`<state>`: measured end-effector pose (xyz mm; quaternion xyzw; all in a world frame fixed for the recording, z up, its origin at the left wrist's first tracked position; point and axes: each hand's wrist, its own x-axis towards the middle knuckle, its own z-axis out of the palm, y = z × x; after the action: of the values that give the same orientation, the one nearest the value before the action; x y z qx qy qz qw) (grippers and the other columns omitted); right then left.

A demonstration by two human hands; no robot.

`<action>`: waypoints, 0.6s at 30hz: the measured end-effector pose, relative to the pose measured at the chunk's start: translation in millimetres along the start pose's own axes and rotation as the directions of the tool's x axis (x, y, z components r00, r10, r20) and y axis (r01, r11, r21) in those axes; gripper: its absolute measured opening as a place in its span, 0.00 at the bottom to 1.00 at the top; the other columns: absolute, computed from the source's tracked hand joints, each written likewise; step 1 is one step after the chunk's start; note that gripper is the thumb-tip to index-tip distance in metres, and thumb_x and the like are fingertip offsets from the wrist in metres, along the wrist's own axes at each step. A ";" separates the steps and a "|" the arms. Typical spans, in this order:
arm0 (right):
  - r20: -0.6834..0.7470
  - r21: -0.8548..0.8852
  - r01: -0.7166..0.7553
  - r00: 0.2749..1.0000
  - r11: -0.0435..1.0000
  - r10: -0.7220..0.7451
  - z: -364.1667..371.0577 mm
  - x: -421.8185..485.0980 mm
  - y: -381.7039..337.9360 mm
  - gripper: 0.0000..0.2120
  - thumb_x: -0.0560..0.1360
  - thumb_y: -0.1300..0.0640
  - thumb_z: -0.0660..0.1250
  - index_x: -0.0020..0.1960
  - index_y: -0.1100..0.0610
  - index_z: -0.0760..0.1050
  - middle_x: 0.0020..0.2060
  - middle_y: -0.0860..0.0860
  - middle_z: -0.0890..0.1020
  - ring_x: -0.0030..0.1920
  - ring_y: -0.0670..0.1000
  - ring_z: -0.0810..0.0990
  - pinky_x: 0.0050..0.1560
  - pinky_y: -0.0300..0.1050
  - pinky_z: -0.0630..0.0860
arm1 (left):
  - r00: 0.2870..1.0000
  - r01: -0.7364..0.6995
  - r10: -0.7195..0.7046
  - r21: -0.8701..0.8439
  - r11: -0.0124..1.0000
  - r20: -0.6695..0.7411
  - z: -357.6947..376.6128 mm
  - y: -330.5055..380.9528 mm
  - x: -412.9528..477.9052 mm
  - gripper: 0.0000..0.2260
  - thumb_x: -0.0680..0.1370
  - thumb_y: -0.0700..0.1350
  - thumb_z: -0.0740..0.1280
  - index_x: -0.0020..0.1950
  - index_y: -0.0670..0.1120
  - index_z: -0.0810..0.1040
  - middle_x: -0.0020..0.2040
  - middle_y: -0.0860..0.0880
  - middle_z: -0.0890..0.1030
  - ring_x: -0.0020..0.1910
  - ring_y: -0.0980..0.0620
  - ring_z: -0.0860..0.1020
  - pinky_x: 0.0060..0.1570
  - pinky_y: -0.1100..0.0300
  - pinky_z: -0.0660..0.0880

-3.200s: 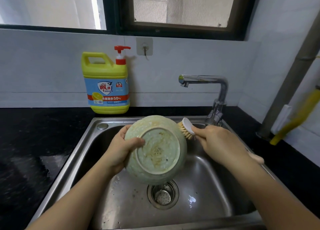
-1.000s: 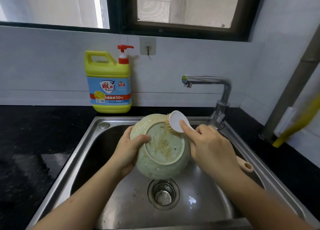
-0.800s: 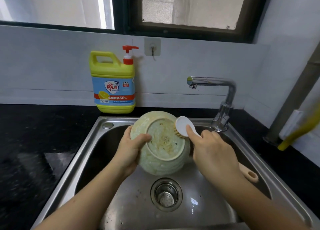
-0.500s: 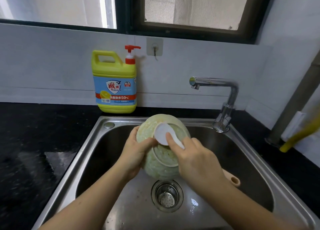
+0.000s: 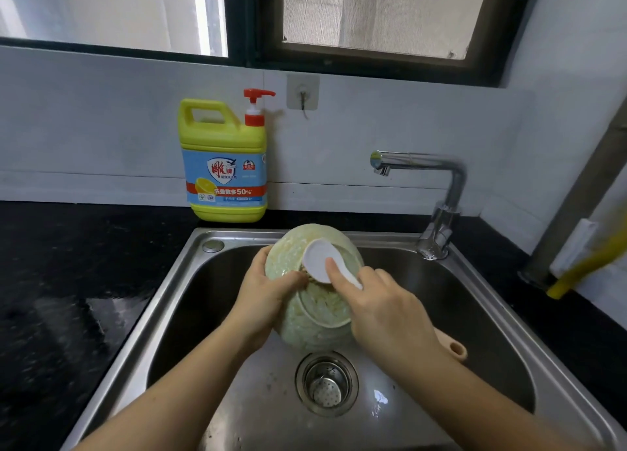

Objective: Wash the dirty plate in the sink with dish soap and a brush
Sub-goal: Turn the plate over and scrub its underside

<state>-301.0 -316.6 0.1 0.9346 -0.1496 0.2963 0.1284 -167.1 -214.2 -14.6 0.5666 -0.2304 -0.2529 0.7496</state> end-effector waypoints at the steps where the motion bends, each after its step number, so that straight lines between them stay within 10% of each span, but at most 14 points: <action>1: 0.001 -0.008 -0.002 1.000 1.000 0.002 0.3 1.2 3.3 0.35 0.54 0.66 0.77 0.61 0.56 0.79 0.31 0.53 0.74 0.28 0.53 0.72 0.20 0.40 0.63 | 1.000 0.004 -0.004 -0.014 1.000 -0.002 -0.3 0.1 0.3 0.18 0.72 0.33 0.69 0.56 0.52 0.73 0.53 0.44 0.80 0.51 0.44 0.81 0.47 0.49 0.80; 11: -0.047 -0.080 -0.056 0.998 0.995 0.053 5.2 -1.5 11.7 0.25 0.62 0.65 0.62 0.58 0.58 0.81 0.29 0.54 0.74 0.27 0.55 0.72 0.19 0.40 0.63 | 0.999 0.020 -0.022 -0.045 0.999 -0.034 1.1 -1.3 1.0 0.19 0.69 0.36 0.71 0.55 0.53 0.72 0.54 0.42 0.79 0.52 0.42 0.80 0.48 0.45 0.80; 18: 0.005 -0.059 -0.078 0.997 0.995 0.078 2.2 2.2 17.3 0.34 0.52 0.67 0.78 0.59 0.56 0.80 0.29 0.53 0.73 0.27 0.54 0.72 0.21 0.41 0.59 | 0.999 0.030 -0.032 -0.057 0.998 -0.027 0.7 -0.8 2.1 0.19 0.70 0.36 0.70 0.55 0.53 0.72 0.55 0.42 0.78 0.53 0.40 0.79 0.49 0.44 0.79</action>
<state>-304.3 -333.8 2.2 0.9249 -0.1951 0.2931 0.1436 -166.0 -216.1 -15.1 0.5521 -0.2038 -0.2630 0.7645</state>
